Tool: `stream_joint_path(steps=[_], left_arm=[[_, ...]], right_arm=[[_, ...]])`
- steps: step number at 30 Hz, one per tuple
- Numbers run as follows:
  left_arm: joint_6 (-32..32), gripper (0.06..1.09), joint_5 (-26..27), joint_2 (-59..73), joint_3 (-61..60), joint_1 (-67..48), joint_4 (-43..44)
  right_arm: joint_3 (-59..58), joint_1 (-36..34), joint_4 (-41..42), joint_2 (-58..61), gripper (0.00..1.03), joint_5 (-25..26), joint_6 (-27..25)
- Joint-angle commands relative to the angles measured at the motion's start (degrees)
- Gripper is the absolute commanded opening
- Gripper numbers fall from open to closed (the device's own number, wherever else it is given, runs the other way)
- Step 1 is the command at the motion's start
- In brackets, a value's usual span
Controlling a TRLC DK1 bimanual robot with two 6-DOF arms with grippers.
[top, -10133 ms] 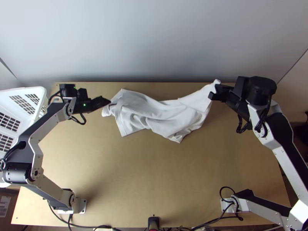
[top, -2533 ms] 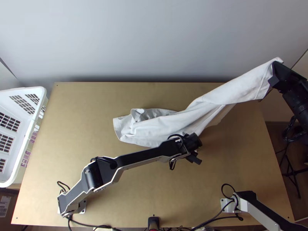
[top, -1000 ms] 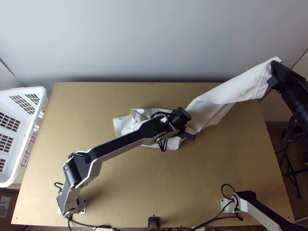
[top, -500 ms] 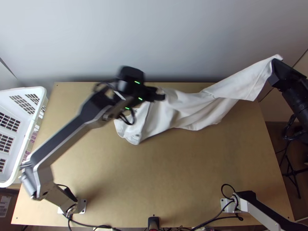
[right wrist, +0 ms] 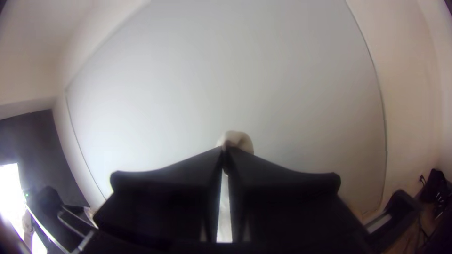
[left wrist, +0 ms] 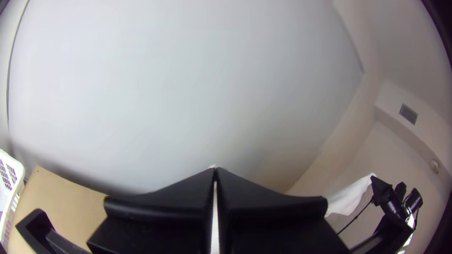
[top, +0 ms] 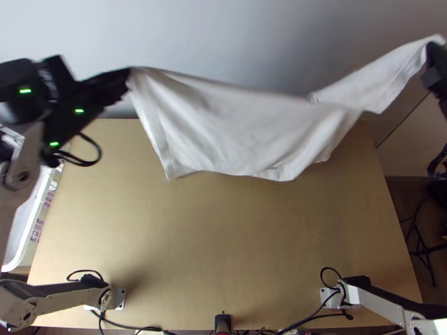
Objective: Fold the t-shirt
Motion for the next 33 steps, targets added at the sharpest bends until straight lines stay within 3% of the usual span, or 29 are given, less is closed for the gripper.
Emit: stream_joint_path(steps=[1, 24, 33], left_arm=[[-1.97, 0.10, 0.91, -7.62, 2.11, 6.22, 3.12], [-3.29, 0.10, 1.96, -18.78, 0.97, 7.36, 13.76], [-2.41, 0.10, 1.96, -26.87, -18.54, 7.98, 20.52]], right_arm=[[18.73, 0.38, -0.77, 7.35, 0.03, 0.23, 1.24], [19.34, -2.17, 16.72, 1.20, 0.03, 4.18, 2.20], [1.94, -1.12, 15.67, -3.55, 0.03, 4.10, 2.20]])
